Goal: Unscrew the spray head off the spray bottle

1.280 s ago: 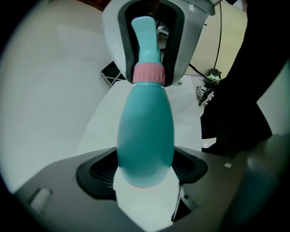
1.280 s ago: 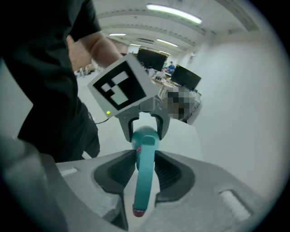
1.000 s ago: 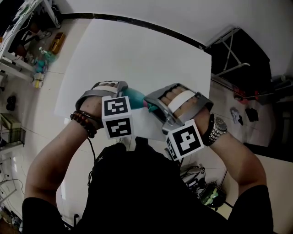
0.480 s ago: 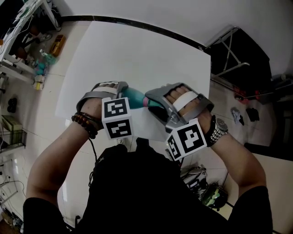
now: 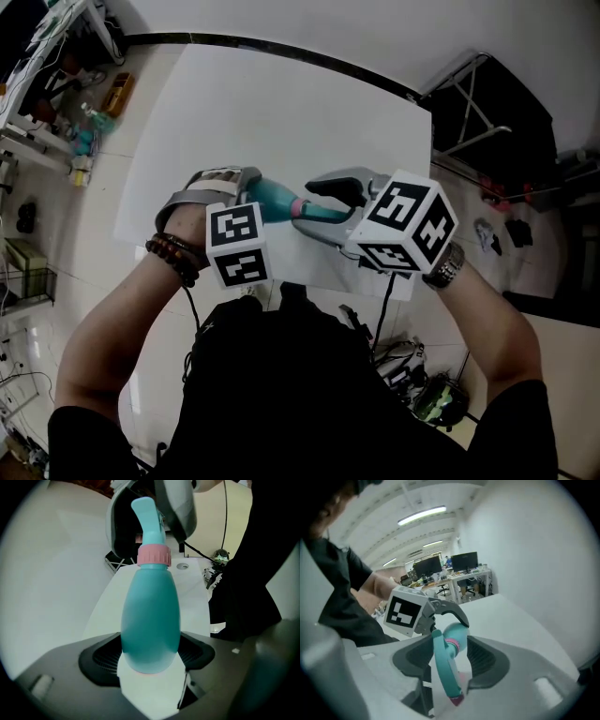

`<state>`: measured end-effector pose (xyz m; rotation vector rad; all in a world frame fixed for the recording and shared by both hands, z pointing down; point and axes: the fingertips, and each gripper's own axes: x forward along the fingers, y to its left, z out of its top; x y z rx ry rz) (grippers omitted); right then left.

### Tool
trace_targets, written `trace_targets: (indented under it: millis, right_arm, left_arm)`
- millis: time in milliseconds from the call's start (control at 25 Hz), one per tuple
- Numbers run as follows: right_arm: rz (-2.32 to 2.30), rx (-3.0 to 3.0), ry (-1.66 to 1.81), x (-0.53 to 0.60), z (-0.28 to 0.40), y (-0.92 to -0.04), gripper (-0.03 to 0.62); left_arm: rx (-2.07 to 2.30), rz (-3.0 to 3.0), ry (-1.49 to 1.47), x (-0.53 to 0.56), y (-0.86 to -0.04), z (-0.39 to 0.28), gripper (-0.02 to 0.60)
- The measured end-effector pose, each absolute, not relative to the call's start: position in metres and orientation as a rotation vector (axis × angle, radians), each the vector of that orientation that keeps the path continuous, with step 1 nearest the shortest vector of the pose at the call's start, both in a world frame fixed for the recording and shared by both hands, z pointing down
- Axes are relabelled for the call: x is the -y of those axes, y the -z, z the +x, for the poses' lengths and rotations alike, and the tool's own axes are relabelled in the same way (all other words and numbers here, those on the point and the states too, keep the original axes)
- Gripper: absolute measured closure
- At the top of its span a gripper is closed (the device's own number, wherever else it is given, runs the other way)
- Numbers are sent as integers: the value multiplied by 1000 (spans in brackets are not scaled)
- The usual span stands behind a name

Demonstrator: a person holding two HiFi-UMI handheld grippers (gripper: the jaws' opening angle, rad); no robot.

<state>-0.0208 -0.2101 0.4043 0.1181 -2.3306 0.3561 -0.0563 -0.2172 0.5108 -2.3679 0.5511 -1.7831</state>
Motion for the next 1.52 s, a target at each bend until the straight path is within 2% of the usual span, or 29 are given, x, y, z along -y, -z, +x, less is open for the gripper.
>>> trace_targets:
  millis: [200, 240, 360, 520, 720, 1200, 1520]
  right_arm:
    - [172, 2265, -596, 212, -17, -418, 387]
    - [189, 2254, -595, 213, -16, -421, 390]
    - [229, 2254, -577, 216, -16, -425, 460]
    - [224, 2255, -475, 215, -15, -425, 471]
    - [124, 2234, -134, 206, -20, -423, 473]
    - [-247, 1835, 1078, 182, -9, -435, 474]
    - [-365, 1600, 1526, 172, -3, -433, 476]
  left_arm:
    - [-548, -2361, 1788, 219, -510, -55, 189]
    - [-547, -2360, 1790, 219, -510, -55, 189]
    - [-548, -2360, 1795, 221, -512, -54, 189]
    - [-535, -2370, 1802, 220, -513, -53, 189]
    - [-506, -2410, 1799, 216, -516, -51, 189]
    - [-410, -2499, 1785, 203, -525, -41, 189]
    - [-317, -2652, 1738, 191, -521, -31, 189]
